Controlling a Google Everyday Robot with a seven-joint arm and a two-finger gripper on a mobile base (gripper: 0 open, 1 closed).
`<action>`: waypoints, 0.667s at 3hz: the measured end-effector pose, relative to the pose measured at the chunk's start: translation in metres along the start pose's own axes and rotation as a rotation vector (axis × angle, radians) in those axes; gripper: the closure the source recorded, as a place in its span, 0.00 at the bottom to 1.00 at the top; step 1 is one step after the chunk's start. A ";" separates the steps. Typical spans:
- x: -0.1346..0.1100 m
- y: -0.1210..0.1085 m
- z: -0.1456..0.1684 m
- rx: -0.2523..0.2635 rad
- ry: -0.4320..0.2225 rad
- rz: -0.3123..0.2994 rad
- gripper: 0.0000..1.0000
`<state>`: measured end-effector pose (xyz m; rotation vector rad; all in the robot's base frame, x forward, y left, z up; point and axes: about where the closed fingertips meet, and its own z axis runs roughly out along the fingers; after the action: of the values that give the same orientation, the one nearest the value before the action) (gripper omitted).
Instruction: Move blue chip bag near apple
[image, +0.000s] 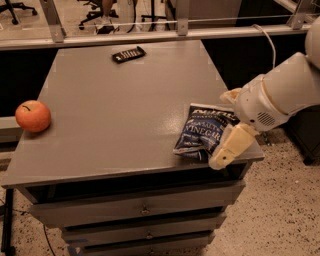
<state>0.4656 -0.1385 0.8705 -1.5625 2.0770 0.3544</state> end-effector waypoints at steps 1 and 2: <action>-0.007 0.002 0.033 -0.028 -0.093 0.013 0.18; -0.012 -0.001 0.044 -0.020 -0.141 -0.002 0.41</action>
Offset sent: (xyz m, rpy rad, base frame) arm 0.0239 0.0374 -0.0388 0.1872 -0.0616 0.0347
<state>0.4798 -0.1072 0.8402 -1.5060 1.9703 0.4725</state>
